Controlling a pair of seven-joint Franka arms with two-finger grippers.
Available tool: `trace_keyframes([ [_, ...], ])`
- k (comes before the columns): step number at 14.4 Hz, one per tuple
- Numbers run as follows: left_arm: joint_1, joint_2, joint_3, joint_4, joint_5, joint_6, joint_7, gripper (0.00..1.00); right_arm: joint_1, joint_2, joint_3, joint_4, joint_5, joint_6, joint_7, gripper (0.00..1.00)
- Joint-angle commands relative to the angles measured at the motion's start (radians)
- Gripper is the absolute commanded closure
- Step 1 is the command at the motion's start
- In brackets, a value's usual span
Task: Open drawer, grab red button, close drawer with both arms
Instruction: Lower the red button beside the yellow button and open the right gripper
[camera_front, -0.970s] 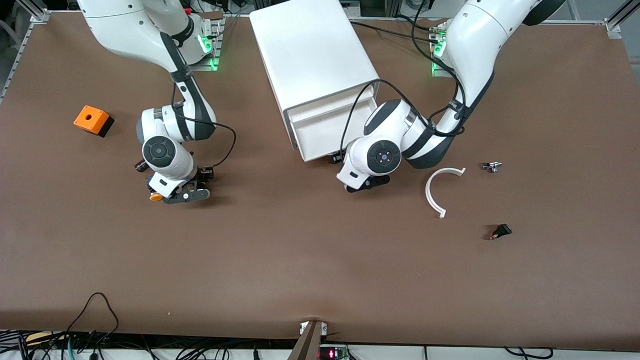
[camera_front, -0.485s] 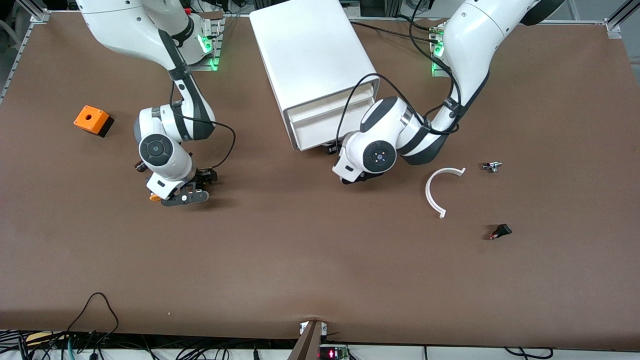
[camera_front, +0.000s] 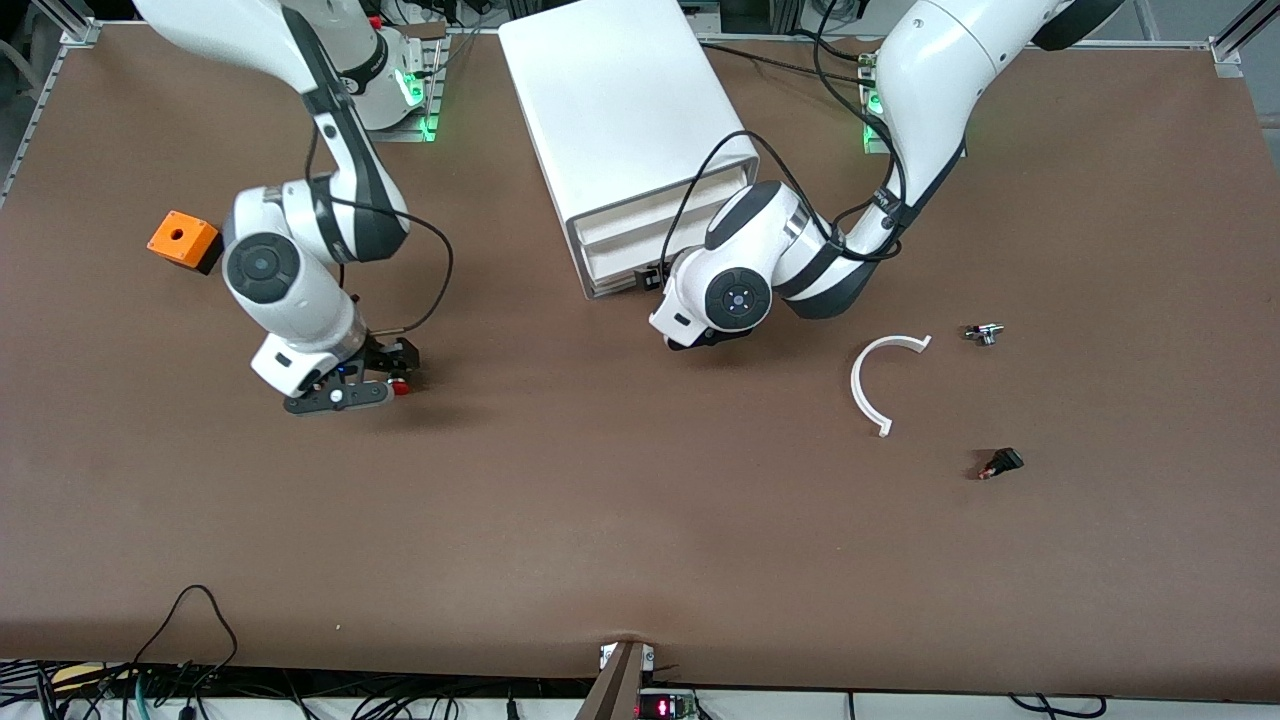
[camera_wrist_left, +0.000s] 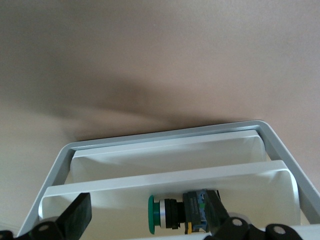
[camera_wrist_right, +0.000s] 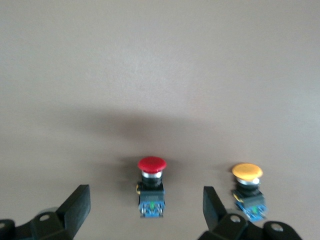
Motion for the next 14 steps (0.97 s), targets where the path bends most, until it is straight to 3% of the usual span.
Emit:
trace_keyframes([
  [1, 0.006, -0.022, -0.020, -0.022, -0.033, -0.009, 0.001, 0.00, -0.030, -0.070, 0.007, 0.053, -0.002, -0.125, -0.011, 0.00],
  [3, -0.003, -0.024, -0.022, -0.032, -0.033, -0.009, -0.001, 0.00, -0.089, -0.108, 0.023, 0.109, -0.003, -0.243, -0.019, 0.00],
  [4, -0.011, -0.022, -0.026, -0.034, -0.033, -0.009, -0.004, 0.00, -0.138, -0.115, 0.066, 0.151, -0.002, -0.317, -0.021, 0.00],
  [6, -0.015, -0.024, -0.026, -0.043, -0.033, -0.009, -0.004, 0.00, -0.299, -0.118, 0.210, 0.234, -0.003, -0.404, -0.072, 0.00],
  [7, -0.015, -0.027, -0.032, -0.049, -0.033, -0.009, -0.004, 0.00, -0.345, -0.118, 0.242, 0.250, -0.003, -0.417, -0.102, 0.00],
  [10, -0.015, -0.028, -0.040, -0.055, -0.033, -0.009, -0.005, 0.00, -0.364, -0.156, 0.241, 0.276, 0.000, -0.457, -0.172, 0.00],
  [14, -0.003, -0.039, -0.040, -0.052, -0.033, -0.014, -0.004, 0.00, -0.378, -0.135, 0.200, 0.454, 0.003, -0.619, -0.188, 0.00],
])
